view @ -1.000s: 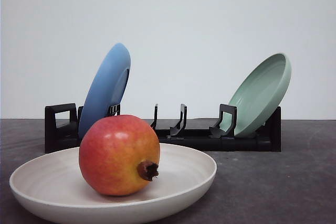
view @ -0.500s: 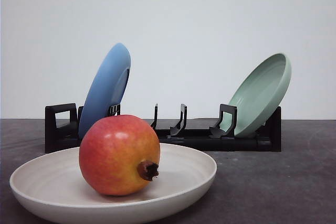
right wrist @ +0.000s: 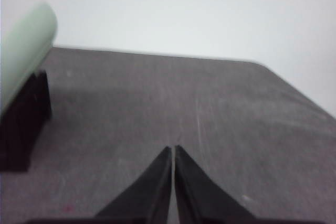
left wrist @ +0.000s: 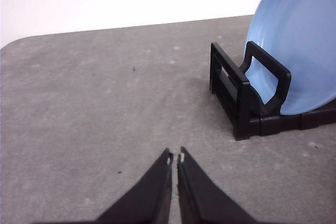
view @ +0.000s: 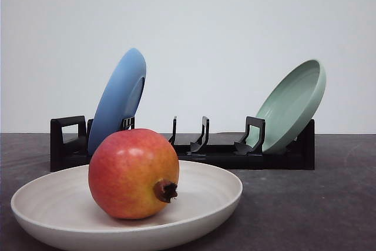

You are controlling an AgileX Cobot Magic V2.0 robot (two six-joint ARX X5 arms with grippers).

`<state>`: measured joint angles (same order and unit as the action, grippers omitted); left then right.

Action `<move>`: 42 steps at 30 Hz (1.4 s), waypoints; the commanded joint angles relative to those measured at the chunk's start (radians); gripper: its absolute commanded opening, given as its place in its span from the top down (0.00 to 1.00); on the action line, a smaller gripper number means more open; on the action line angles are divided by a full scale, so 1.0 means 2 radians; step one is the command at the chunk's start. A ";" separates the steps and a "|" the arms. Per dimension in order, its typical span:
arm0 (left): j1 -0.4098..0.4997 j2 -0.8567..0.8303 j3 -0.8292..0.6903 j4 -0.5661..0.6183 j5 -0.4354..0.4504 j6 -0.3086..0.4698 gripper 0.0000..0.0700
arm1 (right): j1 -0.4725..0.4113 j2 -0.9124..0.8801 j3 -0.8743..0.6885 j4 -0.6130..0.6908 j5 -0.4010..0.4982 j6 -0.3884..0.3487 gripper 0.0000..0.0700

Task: Place pomegranate in white plate

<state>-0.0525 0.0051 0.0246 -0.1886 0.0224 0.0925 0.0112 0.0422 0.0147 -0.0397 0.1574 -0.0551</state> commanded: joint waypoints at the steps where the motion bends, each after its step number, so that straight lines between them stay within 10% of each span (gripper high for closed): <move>1: 0.000 -0.001 -0.006 0.001 -0.002 0.000 1.00 | -0.002 -0.008 -0.002 -0.011 0.001 0.001 0.99; 42: 0.000 -0.001 -0.006 0.001 -0.002 0.000 1.00 | -0.004 -0.019 -0.002 -0.058 -0.079 0.027 1.00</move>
<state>-0.0525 0.0051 0.0242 -0.1879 0.0227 0.0925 0.0036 0.0051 0.0154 -0.1680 -0.0032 -0.0174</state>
